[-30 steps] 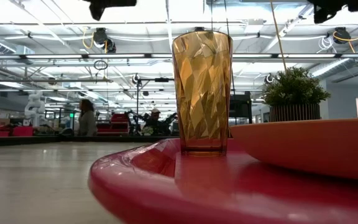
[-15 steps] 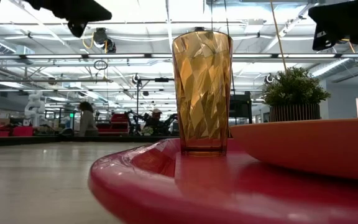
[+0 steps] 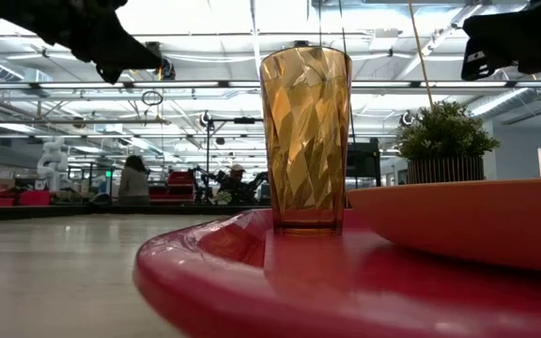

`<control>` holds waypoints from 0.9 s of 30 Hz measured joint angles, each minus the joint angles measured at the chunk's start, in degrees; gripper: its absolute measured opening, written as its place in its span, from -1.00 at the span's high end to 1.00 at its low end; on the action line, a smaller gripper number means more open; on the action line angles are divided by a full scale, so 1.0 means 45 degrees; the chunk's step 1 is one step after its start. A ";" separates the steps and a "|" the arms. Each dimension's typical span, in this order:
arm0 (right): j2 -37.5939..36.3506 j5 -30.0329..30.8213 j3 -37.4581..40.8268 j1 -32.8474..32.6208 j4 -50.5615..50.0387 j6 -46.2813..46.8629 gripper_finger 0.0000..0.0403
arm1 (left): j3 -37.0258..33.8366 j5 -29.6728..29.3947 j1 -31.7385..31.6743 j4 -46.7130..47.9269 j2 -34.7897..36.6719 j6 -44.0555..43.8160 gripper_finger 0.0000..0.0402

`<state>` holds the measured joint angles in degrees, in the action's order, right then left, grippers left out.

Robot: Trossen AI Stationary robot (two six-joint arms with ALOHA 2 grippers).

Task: Pick and place plate/cup/fork/spoon on tray
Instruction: Return to Home Position

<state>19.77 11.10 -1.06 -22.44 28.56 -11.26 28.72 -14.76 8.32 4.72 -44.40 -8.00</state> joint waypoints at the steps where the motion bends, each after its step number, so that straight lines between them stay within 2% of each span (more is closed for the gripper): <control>1: -0.0112 -0.0293 0.0000 0.0192 -0.0158 0.0008 1.00 | -0.0085 0.0000 -0.0010 -0.0063 0.0000 -0.0011 0.97; 13: -0.1222 -0.3153 0.0024 0.2969 -0.1206 -0.0004 1.00 | -0.0147 -0.0005 -0.0192 -0.0405 0.0067 0.0112 0.99; 22: -0.2068 -0.3143 0.0034 0.3811 -0.1191 -0.0125 1.00 | -0.0147 -0.0015 -0.0619 -0.0441 0.0067 0.0002 0.98; 27: -0.3138 -0.1785 0.0039 0.3868 -0.1248 -0.0747 1.00 | -0.0143 -0.0014 -0.0647 -0.0449 0.0067 0.0002 0.99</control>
<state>5.65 3.07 -0.89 -5.04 22.94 -14.62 28.07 -14.83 5.41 2.70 -44.10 -7.99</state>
